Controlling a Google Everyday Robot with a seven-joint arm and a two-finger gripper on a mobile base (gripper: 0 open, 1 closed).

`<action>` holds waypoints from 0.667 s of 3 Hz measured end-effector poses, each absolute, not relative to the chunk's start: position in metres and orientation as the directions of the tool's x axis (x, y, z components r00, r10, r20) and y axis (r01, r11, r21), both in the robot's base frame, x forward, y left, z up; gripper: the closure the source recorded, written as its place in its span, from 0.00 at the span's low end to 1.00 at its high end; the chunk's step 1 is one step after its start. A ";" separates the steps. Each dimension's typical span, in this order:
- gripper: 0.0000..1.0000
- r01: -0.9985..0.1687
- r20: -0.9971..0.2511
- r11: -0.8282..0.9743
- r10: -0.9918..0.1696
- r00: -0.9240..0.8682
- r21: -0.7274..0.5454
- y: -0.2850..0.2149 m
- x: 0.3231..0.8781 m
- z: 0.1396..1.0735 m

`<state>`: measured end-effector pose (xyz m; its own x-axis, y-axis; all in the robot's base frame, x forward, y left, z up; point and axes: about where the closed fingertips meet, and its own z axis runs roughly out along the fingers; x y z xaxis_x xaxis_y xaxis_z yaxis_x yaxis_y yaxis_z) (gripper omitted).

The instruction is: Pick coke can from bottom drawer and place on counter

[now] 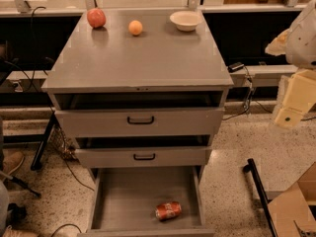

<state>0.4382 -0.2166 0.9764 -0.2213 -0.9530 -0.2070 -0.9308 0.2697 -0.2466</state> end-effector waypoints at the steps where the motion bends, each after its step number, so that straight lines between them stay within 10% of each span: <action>1: 0.00 -0.931 -0.207 0.270 -0.953 -0.221 -0.246 -0.217 0.438 0.976; 2: 0.00 -0.954 -0.241 0.246 -0.949 -0.201 -0.172 -0.206 0.434 0.938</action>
Offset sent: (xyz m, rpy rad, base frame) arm -0.0134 0.0263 -0.1060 0.1371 0.1986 0.1006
